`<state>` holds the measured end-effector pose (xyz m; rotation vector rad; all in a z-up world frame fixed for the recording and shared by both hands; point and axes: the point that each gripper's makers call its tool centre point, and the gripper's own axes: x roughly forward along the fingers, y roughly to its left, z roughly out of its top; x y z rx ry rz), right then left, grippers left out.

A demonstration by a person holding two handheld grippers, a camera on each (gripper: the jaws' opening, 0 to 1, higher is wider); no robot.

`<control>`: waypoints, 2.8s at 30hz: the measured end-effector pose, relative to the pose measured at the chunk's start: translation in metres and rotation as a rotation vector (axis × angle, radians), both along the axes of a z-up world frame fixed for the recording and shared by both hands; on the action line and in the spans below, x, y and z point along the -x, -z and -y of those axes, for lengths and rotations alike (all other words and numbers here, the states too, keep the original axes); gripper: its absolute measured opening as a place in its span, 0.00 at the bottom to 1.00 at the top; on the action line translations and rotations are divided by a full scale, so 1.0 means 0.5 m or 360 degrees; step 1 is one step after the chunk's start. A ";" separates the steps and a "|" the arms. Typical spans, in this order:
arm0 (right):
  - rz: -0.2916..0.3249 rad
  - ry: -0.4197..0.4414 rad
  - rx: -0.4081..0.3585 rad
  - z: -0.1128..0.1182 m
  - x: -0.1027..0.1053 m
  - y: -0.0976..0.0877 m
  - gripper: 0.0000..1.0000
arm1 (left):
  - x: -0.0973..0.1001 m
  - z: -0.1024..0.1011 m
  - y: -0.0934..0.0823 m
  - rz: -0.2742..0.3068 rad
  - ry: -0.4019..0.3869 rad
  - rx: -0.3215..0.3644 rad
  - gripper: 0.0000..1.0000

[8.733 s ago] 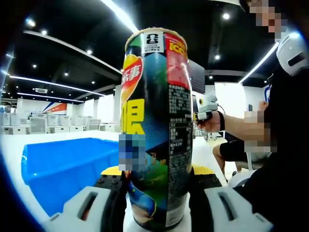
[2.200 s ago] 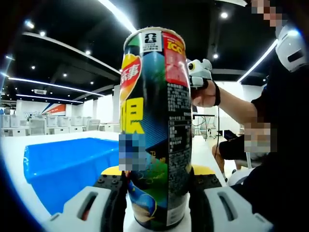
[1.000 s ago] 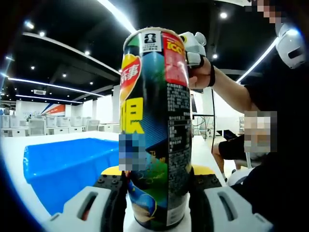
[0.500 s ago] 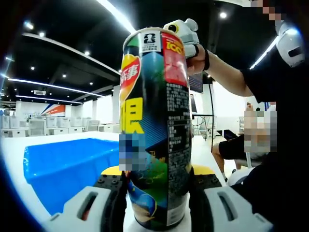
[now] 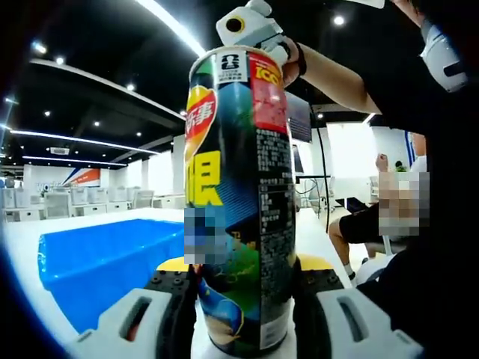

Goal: Open the lid of the chip container on the table, take out the chips, place them into the box in front of the container, and close the lid

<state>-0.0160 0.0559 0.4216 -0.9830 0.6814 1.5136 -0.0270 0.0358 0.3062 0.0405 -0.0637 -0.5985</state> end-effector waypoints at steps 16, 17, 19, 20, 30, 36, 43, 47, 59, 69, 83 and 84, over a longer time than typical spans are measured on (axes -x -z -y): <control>-0.0133 0.0116 0.0235 0.008 -0.004 0.011 0.01 | 0.004 -0.001 0.001 0.0017 0.0001 -0.0023 0.51; -0.0132 0.0117 0.0234 0.010 -0.001 0.011 0.01 | 0.004 -0.001 0.001 0.0017 0.0001 -0.0024 0.51; -0.0114 0.0118 0.0234 0.012 -0.001 0.011 0.00 | 0.004 -0.001 0.000 0.0017 0.0002 -0.0025 0.51; -0.0114 0.0120 0.0231 0.013 -0.001 0.010 0.00 | 0.005 0.000 0.000 0.0018 0.0003 -0.0027 0.51; -0.0171 0.0148 0.0046 0.031 -0.019 0.007 0.00 | 0.001 0.004 -0.005 -0.0013 0.0016 -0.0038 0.51; -0.0303 0.0217 -0.0096 0.058 -0.044 0.011 0.00 | -0.005 0.012 -0.006 -0.0082 0.0057 -0.0132 0.50; -0.0458 0.0272 -0.0295 0.097 -0.070 0.033 0.00 | -0.006 -0.002 -0.004 -0.0149 0.0095 -0.0358 0.50; -0.0552 0.0321 -0.0364 0.123 -0.088 0.064 0.00 | -0.001 -0.003 -0.001 -0.0199 0.0123 -0.0436 0.50; -0.0739 0.0394 -0.0505 0.147 -0.086 0.132 0.00 | 0.018 -0.017 0.015 -0.0323 0.0166 -0.0644 0.50; -0.0911 0.0454 -0.0582 0.139 -0.085 0.193 0.00 | 0.047 -0.032 0.028 -0.0413 0.0168 -0.0747 0.50; -0.1200 0.0539 -0.0737 0.127 -0.057 0.283 0.00 | 0.083 -0.042 0.057 -0.0608 0.0269 -0.0925 0.50; -0.1216 0.0545 -0.0747 0.127 -0.053 0.288 0.00 | 0.084 -0.042 0.059 -0.0627 0.0281 -0.0930 0.50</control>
